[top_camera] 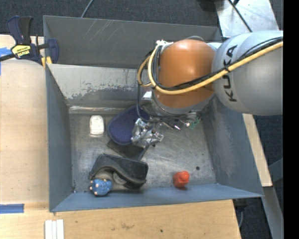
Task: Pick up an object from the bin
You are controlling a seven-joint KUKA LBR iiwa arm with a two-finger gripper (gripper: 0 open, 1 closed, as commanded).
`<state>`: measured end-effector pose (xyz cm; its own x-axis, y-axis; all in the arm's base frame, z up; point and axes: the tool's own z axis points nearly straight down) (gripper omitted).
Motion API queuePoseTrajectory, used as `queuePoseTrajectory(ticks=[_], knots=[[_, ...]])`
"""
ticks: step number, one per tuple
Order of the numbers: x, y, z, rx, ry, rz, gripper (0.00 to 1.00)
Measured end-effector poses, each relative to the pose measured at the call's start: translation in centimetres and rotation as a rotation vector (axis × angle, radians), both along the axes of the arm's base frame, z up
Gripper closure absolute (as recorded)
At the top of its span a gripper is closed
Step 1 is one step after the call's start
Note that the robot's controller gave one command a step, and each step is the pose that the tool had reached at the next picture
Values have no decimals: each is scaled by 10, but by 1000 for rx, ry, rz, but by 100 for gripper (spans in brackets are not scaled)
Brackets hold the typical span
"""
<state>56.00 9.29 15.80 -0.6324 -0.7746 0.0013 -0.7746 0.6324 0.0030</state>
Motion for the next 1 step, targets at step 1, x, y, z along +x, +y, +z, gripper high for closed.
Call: queuePoseTrajectory(ticks=[1], knots=[[1, 0, 4, 1, -6, -1, 0]])
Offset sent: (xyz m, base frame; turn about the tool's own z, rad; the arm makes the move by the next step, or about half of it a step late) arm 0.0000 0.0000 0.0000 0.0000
